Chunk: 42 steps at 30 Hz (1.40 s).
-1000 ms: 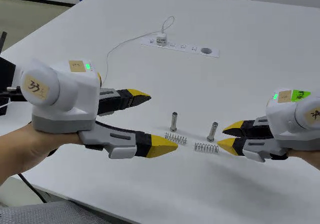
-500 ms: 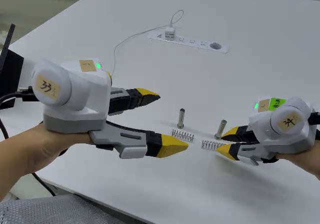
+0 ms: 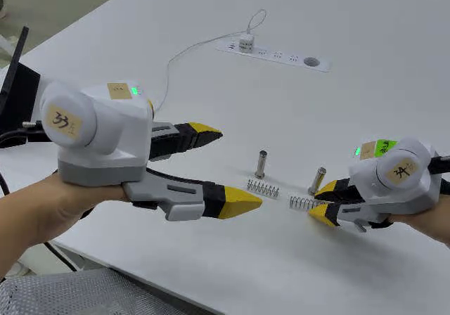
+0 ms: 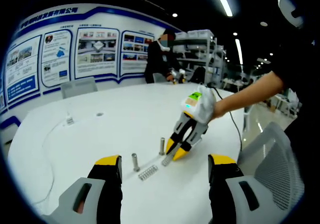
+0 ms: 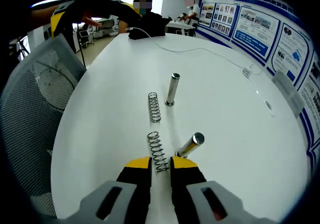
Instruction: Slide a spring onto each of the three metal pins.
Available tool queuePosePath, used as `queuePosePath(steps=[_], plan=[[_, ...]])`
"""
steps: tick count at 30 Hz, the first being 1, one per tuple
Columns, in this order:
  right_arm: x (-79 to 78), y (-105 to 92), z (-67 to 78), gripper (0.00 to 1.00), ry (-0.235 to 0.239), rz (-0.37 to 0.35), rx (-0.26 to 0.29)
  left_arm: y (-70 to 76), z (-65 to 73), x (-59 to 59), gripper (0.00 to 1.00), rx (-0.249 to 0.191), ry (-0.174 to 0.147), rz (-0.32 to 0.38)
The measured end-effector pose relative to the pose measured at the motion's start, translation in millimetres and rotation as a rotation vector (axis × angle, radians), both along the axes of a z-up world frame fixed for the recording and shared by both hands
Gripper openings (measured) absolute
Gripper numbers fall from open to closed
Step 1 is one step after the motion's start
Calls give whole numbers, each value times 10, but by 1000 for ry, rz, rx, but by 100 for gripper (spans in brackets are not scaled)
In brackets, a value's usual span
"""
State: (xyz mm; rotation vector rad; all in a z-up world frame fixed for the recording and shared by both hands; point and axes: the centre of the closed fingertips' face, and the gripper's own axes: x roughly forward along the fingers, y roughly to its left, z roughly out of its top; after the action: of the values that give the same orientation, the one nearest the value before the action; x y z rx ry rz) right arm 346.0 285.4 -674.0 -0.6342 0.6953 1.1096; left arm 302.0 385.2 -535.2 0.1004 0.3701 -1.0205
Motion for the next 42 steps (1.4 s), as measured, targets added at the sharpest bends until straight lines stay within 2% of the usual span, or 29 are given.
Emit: queuePosePath(steps=[8, 10, 11, 13, 23, 26, 30, 31, 33, 38, 39, 42], plan=[[-57, 7, -17, 11, 35, -1, 11, -30, -2, -28, 72, 2, 4, -8], [-56, 6, -17, 11, 37, -7, 15, -43, 36, -36, 71, -13, 3, -8], [-57, 5, -18, 11, 40, -8, 17, -50, 88, -26, 71, -36, 0, -1], [-56, 5, -17, 11, 40, -12, 17, -47, 125, -16, 71, -47, -3, 4], [-69, -15, -6, 10, 47, -16, 5, -32, 180, -25, 69, -17, -27, 4], [-94, -5, 77, 10, 51, -25, 32, -38, 165, -46, 69, 3, -27, -7], [-135, -43, 220, 10, 25, -19, 32, -68, 134, -73, 68, 25, -27, -21], [-152, -65, 272, 10, 16, -15, 30, -89, 145, -86, 68, 33, -42, -29], [-174, -96, 354, 10, 2, -7, 29, -124, 168, -102, 67, 30, -52, -38], [-234, -177, 629, 10, -40, -6, 51, -199, 162, -106, 66, 26, -56, -53], [-250, -197, 703, 10, -62, -11, 56, -212, 154, -105, 66, 27, -55, -54], [-345, -203, 864, 10, -75, -18, 90, -261, 162, -131, 63, 19, -52, -59]])
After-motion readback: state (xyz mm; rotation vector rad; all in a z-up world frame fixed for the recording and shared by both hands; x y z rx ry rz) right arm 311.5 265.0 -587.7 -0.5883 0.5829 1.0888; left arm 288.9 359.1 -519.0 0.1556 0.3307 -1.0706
